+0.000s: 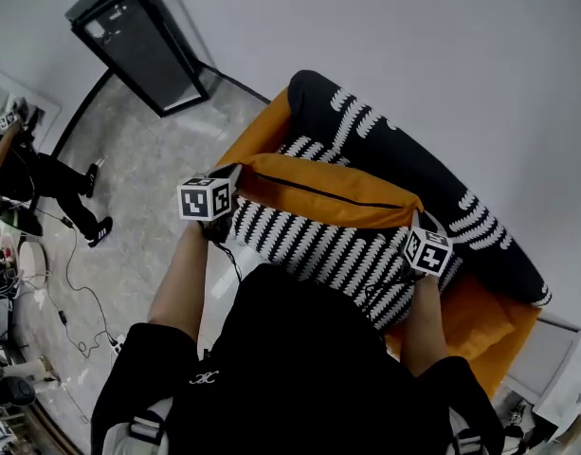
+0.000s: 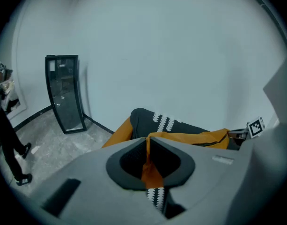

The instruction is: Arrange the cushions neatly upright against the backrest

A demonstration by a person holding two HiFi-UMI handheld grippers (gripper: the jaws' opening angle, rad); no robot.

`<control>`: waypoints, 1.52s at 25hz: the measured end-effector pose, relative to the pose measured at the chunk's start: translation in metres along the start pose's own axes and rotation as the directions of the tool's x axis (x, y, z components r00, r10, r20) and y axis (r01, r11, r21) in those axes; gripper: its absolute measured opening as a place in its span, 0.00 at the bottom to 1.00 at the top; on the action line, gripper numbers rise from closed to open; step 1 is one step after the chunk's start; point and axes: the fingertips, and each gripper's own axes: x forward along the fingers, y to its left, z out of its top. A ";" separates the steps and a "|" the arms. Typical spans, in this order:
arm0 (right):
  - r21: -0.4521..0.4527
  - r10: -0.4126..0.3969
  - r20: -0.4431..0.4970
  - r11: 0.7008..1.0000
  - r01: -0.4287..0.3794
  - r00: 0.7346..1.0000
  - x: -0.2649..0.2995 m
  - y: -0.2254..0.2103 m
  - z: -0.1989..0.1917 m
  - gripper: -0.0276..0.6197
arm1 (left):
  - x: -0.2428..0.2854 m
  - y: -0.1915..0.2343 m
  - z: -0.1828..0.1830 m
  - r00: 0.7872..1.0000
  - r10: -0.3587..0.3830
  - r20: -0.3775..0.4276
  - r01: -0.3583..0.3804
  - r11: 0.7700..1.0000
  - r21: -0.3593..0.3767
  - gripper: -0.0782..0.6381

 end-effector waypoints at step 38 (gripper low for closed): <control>0.160 -0.389 -0.306 0.879 0.449 0.869 0.180 -0.045 0.023 0.12 | 0.396 0.028 0.140 0.921 -0.162 -0.355 0.284 0.902 0.326 0.18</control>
